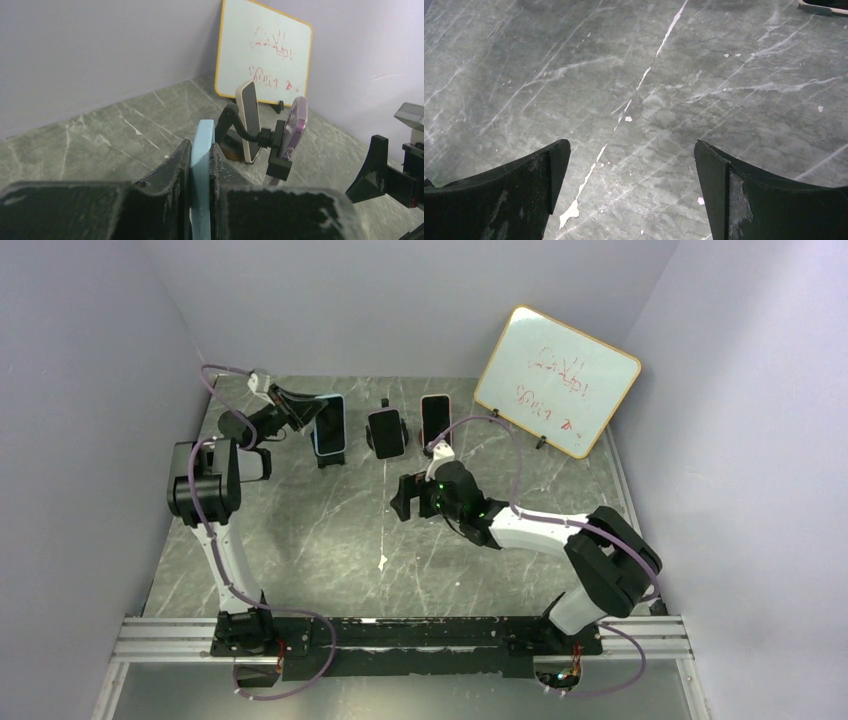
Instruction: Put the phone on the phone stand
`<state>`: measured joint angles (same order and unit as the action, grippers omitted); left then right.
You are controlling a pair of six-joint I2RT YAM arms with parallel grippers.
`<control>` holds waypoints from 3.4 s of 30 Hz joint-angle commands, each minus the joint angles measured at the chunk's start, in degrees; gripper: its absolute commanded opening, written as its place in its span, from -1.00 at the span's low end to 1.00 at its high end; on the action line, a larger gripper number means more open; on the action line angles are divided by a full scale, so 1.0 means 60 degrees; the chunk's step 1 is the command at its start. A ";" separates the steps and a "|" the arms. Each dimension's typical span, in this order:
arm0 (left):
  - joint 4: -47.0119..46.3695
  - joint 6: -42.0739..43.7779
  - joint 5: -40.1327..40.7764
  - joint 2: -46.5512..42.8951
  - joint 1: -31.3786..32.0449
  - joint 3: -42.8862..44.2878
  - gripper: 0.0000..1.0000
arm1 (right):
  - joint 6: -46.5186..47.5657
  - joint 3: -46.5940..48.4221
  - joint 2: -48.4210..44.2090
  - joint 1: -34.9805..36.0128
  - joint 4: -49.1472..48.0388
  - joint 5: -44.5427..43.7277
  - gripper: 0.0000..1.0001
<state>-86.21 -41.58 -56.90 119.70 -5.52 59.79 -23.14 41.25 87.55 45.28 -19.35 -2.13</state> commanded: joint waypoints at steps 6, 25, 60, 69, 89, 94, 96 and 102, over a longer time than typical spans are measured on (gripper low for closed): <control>-0.3180 0.0346 -0.0202 0.0336 0.0005 0.0554 -0.90 | 0.0157 0.0478 0.0512 -0.0075 -0.0069 0.0257 1.00; -0.3180 0.0491 -0.0412 0.1467 -0.0269 0.1047 -0.90 | 0.0265 0.1073 0.1317 -0.0075 0.0134 0.0899 1.00; -0.3143 -0.1264 -0.2547 0.1614 -0.1177 0.1415 0.03 | 0.0237 0.1721 0.2197 -0.0075 0.0191 0.1512 1.00; -0.3136 -0.2084 -0.3078 0.2303 -0.0958 0.2504 0.08 | 0.0272 0.1709 0.2239 -0.0068 0.0201 0.1511 1.00; -0.3149 -0.2201 -0.3270 0.2147 -0.0817 0.2703 -0.90 | 0.0263 0.1633 0.2298 -0.0074 0.0132 0.1585 1.00; -0.3160 -0.2079 -0.3045 0.1978 -0.0981 0.2649 -0.90 | 0.0265 0.1574 0.2256 -0.0074 0.0091 0.1586 1.00; -0.3165 -0.2052 -0.2988 0.1957 -0.1033 0.2635 -0.90 | 0.0266 0.1571 0.2254 -0.0075 0.0088 0.1602 1.00; -0.3165 -0.2032 -0.2896 0.1934 -0.1153 0.2650 -0.90 | 0.0252 0.1613 0.2309 -0.0067 0.0120 0.1608 1.00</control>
<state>-87.68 -54.46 -76.31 134.19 -11.51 75.44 -22.00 50.19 100.29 45.17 -18.33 7.11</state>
